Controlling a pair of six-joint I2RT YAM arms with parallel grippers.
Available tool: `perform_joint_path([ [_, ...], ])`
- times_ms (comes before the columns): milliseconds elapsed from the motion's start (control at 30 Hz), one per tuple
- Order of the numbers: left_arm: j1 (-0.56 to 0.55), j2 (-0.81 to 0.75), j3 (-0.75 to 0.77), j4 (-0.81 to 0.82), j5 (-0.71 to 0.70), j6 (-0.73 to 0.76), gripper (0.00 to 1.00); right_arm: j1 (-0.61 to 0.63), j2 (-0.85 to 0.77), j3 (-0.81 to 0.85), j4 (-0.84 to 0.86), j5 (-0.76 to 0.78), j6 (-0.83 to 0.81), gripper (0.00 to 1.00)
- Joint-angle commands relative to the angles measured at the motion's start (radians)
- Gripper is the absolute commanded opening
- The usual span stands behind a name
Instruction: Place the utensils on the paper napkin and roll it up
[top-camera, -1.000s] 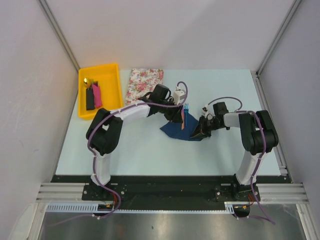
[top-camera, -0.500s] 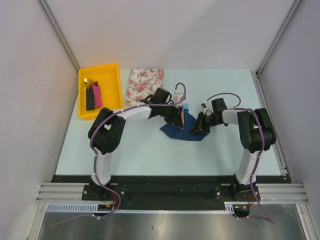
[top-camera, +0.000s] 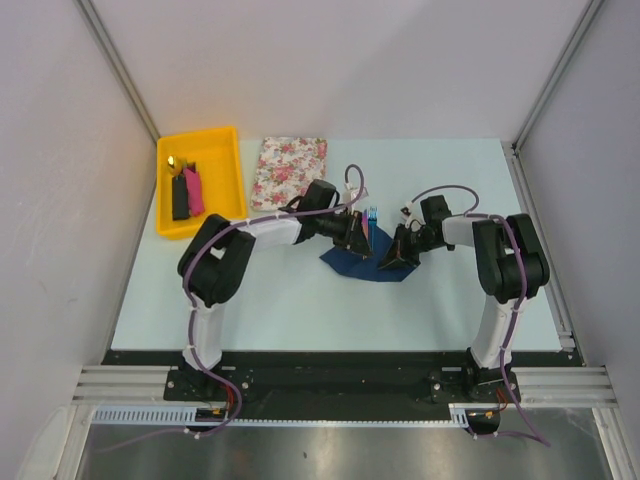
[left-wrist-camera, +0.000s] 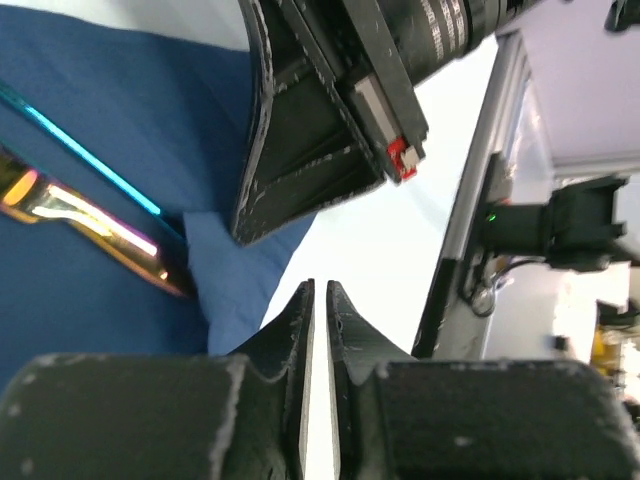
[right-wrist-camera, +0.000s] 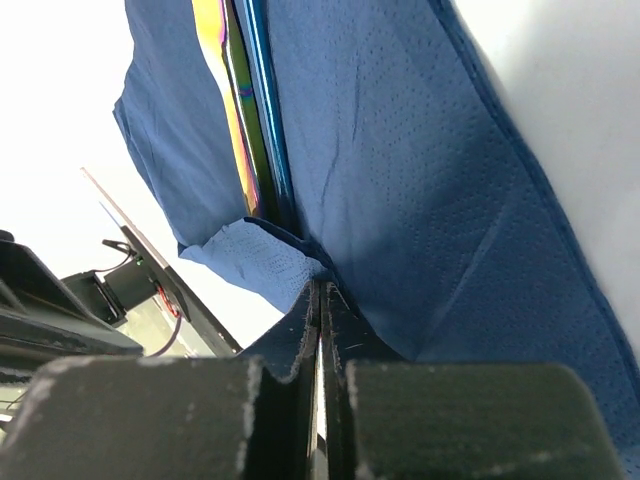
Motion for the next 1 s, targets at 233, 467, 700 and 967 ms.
perform_joint_path([
  [233, -0.001, 0.149, -0.035, 0.340, 0.065, -0.361, 0.07, 0.008, 0.022, 0.036, -0.010, 0.047, -0.022, 0.00],
  [467, 0.002, 0.190, -0.033, 0.355, 0.020, -0.406, 0.04, 0.007, 0.010, 0.039, -0.019, 0.053, -0.033, 0.00],
  [700, 0.003, 0.216, -0.045, 0.352, 0.009, -0.423, 0.00, 0.007, -0.014, 0.042, -0.044, 0.051, -0.050, 0.00],
  [967, 0.013, 0.230, -0.059, 0.340, 0.000, -0.420, 0.00, -0.014, -0.073, 0.064, -0.119, -0.001, -0.068, 0.06],
])
